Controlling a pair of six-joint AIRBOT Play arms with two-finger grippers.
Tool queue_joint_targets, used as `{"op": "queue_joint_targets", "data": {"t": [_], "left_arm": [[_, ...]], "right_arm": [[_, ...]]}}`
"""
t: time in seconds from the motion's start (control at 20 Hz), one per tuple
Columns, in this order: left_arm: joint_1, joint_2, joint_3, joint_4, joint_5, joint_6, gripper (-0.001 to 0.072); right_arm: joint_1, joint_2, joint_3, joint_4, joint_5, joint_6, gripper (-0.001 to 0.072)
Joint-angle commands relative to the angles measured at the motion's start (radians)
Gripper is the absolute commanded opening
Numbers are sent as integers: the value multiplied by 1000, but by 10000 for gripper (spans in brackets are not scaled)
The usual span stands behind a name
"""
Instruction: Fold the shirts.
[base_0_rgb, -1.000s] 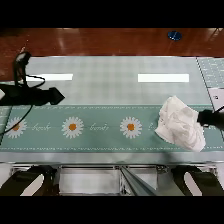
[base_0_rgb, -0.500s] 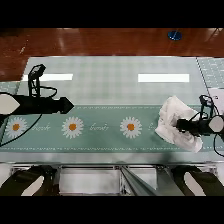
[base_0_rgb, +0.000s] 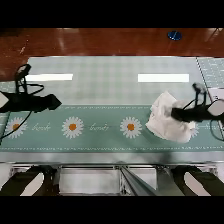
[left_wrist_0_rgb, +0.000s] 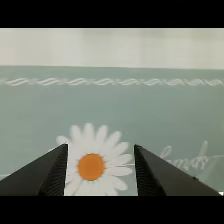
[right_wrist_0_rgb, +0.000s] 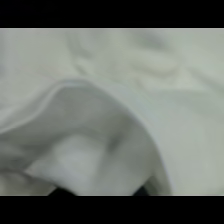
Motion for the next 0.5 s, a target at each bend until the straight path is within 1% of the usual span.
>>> {"op": "queue_joint_targets", "data": {"t": [0.0, 0.1, 0.25, 0.4, 0.45], "left_arm": [[150, 22, 3, -25, -86, 42, 507], [163, 28, 4, -25, -58, 45, 507], [159, 27, 4, -77, -26, 47, 507], [158, 25, 4, -133, 1, 51, 507], [154, 25, 3, -149, 2, 66, 507]], "right_arm": [[0, 68, 294, 27, 50, -47, 29], [0, 76, 515, 57, 88, -57, 29], [0, 76, 827, 179, 124, -107, 29], [0, 76, 1032, 288, 151, -131, 29], [0, 76, 1071, 393, 178, -138, 29]]}}
